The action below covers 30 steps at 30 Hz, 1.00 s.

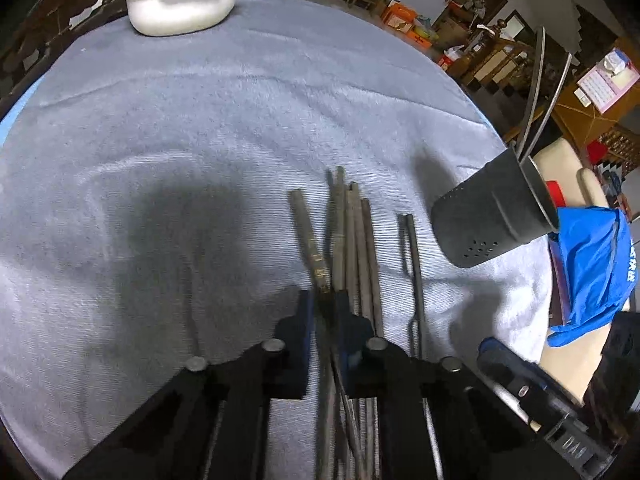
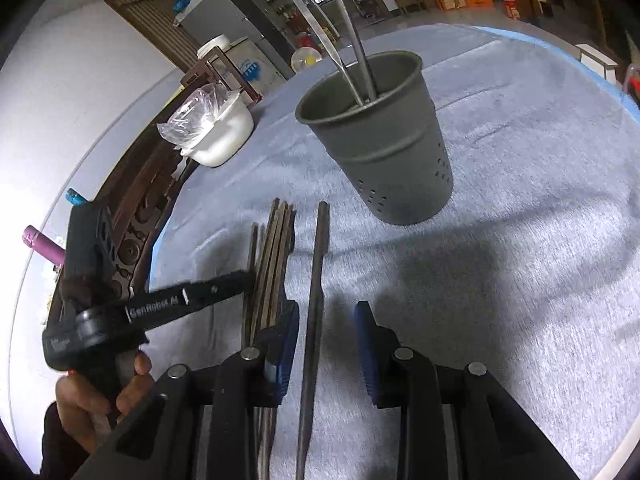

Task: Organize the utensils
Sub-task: 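Grasp a stick with the left tool while the right tool grasps another stick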

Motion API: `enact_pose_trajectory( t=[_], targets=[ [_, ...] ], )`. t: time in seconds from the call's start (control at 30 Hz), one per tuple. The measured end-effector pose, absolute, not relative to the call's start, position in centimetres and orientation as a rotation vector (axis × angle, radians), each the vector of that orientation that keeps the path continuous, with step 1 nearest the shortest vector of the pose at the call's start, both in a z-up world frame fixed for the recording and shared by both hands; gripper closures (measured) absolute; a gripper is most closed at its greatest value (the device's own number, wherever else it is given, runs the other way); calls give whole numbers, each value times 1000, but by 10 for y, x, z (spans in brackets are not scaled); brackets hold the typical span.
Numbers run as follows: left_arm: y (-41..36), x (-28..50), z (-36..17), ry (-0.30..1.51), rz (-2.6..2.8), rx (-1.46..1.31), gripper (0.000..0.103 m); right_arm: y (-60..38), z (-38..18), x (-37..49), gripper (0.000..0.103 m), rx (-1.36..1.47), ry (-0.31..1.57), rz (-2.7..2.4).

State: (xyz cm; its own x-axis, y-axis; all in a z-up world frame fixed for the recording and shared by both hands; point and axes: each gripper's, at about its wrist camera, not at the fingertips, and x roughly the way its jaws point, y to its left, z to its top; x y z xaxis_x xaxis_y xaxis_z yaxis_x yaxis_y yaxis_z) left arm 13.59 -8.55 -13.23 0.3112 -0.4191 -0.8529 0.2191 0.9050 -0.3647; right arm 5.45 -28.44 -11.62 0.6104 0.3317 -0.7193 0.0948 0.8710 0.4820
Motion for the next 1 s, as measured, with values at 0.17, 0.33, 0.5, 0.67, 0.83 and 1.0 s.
enact_pose_trajectory(
  t=[0.17, 0.33, 0.5, 0.67, 0.83, 1.0],
  targets=[
    [-65, 138, -133, 1191, -432, -206, 94, -270, -113, 75, 71, 469, 916, 125],
    [-47, 150, -130, 1211, -443, -261, 94, -249, -111, 98, 71, 395, 927, 85],
    [-47, 166, -127, 1223, -452, -315, 93, -240, -114, 118, 71, 316, 947, -12],
    [-62, 184, -137, 1280, -464, -339, 93, -239, -125, 136, 71, 312, 1014, -37],
    [-69, 195, -150, 1318, -438, -346, 93, -238, -137, 146, 71, 310, 1064, -53],
    [-72, 198, -149, 1306, -437, -319, 93, -236, -138, 148, 94, 295, 1072, -27]
  ],
)
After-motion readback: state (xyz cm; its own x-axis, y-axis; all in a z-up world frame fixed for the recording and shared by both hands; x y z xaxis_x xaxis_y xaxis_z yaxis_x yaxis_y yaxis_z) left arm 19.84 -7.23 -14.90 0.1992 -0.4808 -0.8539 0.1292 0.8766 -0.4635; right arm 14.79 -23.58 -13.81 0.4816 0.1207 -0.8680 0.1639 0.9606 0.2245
